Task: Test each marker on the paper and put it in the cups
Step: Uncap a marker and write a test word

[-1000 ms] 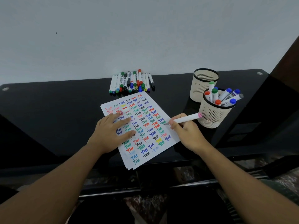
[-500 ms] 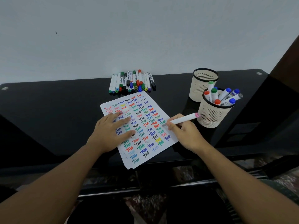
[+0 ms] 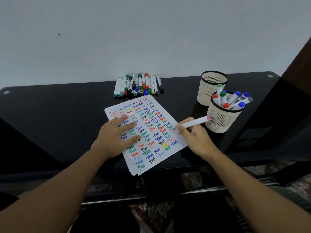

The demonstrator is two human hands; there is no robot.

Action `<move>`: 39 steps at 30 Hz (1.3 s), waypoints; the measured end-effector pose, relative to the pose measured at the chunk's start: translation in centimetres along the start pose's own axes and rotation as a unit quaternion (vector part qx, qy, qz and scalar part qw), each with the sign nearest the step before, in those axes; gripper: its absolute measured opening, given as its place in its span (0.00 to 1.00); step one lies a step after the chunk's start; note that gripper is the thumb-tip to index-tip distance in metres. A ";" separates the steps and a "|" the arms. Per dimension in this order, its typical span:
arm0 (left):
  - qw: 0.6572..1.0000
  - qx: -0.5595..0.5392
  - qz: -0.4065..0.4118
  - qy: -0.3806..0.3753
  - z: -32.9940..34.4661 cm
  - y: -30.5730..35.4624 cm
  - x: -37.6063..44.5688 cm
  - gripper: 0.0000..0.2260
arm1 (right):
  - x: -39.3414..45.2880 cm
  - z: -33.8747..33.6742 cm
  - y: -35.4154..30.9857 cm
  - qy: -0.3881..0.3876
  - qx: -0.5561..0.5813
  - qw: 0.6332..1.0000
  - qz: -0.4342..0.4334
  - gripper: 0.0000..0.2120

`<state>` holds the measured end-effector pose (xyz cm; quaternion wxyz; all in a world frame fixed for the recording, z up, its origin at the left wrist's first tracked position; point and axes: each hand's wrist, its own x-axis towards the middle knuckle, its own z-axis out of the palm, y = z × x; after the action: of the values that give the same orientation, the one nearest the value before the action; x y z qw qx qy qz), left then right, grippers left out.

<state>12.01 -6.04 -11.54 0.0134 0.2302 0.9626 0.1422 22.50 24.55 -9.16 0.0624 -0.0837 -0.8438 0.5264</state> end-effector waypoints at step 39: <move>1.000 0.004 0.005 0.002 0.0 0.0 0.1 0.40 | 0.3 0.0 0.4 0.004 -0.012 1.000 -0.006 0.06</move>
<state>11.89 -6.00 -11.56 0.0104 0.2348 0.9620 0.1392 22.27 24.75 -9.48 0.0675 -0.0814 -0.8504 0.5153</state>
